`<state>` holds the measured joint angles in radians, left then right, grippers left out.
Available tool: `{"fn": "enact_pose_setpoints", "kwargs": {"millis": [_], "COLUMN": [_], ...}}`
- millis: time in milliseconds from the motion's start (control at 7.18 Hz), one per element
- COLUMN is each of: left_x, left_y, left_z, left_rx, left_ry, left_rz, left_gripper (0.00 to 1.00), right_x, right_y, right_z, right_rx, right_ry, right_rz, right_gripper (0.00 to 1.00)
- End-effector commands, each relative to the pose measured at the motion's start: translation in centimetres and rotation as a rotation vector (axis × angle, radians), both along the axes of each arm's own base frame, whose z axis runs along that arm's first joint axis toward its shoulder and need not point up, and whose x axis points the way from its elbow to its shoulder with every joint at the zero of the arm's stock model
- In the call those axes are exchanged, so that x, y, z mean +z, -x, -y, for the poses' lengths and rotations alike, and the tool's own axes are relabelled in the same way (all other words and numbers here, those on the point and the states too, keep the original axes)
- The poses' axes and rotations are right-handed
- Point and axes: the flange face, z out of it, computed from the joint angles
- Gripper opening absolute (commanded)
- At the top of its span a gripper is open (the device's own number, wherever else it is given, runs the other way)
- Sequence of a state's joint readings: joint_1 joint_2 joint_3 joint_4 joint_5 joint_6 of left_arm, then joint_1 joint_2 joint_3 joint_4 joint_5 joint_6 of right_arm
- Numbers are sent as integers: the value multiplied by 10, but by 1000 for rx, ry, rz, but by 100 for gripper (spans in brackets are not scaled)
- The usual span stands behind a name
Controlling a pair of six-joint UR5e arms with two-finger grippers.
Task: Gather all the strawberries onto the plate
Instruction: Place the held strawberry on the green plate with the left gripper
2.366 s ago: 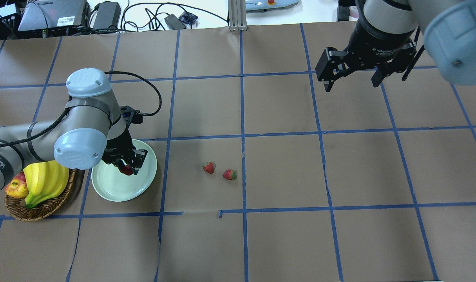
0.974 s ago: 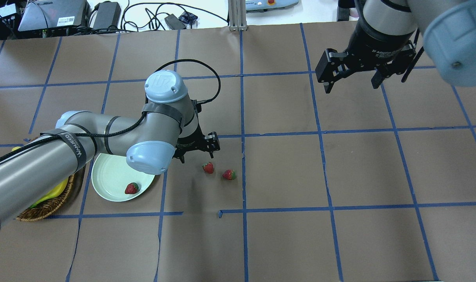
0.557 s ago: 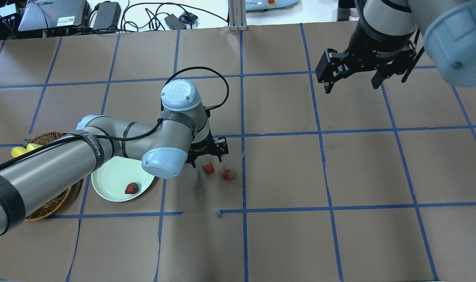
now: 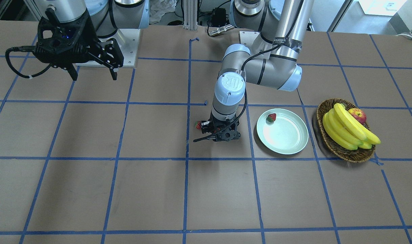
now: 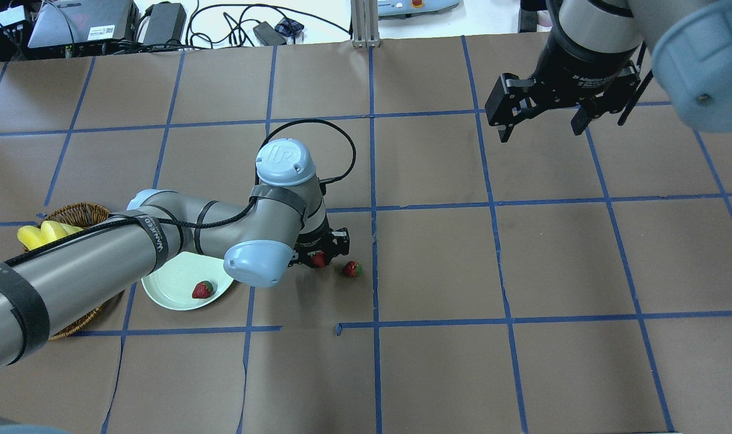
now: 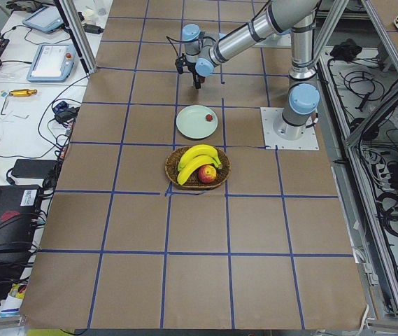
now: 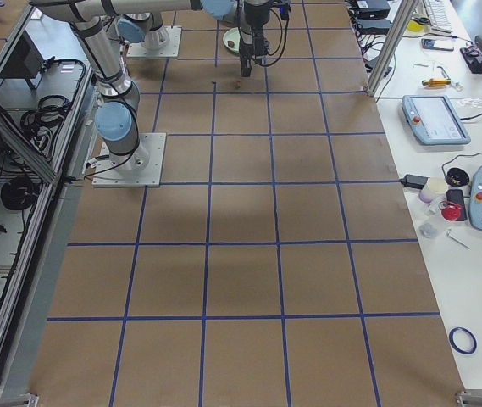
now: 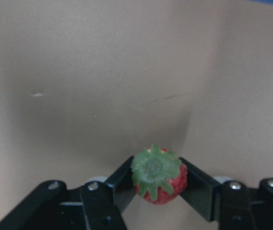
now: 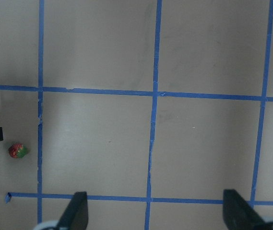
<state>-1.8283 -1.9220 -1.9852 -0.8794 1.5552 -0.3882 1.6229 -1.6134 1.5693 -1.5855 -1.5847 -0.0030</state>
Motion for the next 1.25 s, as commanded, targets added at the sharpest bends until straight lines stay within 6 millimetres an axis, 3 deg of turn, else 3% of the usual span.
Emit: {"fn": "enact_pose_setpoints", "kwargs": {"millis": [0, 278, 418, 557, 696, 835, 974, 1114], "left_x": [14, 21, 27, 30, 26, 14, 12, 17], "left_y": [-28, -115, -148, -168, -171, -169, -164, -159], "left_z": [7, 9, 6, 8, 5, -4, -8, -7], "left_rx": [-81, -136, -168, -162, -149, -134, -140, -110], "left_ry": [27, -48, -52, -50, -62, -88, -91, -69], "left_rz": [100, 132, 119, 112, 109, 94, 94, 96], "left_gripper": [15, 17, 18, 18, 26, 78, 100, 100], "right_x": [0, -1, -1, -1, -1, 0, 0, 0], "right_y": [0, 0, 0, 0, 0, 0, 0, 0], "right_z": [0, 0, 0, 0, 0, 0, 0, 0], "right_rx": [0, -1, -1, -1, -1, -1, -1, -1], "right_ry": [1, -2, -2, -2, -2, 1, 0, 0], "right_rz": [0, 0, 0, 0, 0, 0, 0, 0], "right_gripper": [100, 100, 100, 100, 100, 100, 100, 100]}}
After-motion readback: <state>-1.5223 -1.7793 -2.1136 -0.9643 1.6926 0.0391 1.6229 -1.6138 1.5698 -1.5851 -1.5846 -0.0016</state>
